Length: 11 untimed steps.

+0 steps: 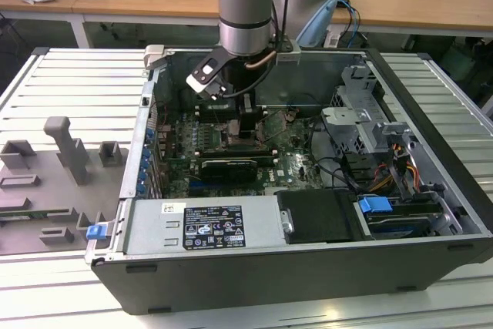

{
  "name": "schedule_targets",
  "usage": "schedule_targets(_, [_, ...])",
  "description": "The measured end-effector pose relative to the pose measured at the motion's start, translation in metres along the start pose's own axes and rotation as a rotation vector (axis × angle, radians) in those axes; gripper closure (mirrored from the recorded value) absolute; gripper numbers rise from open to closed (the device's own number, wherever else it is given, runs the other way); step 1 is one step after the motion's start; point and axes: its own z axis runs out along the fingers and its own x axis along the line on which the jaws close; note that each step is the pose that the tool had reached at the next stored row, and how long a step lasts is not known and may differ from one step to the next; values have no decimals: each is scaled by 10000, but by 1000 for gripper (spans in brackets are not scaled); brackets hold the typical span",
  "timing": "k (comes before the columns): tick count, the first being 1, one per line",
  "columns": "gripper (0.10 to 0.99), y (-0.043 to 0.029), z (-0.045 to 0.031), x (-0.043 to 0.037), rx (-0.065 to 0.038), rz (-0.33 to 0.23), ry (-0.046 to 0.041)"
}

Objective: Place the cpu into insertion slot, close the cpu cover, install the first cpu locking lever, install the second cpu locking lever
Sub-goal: 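Place the cpu into insertion slot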

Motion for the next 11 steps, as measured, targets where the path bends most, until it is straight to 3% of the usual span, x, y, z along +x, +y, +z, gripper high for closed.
schedule_targets(11, [545, -6, 128, 43, 51, 157, -8])
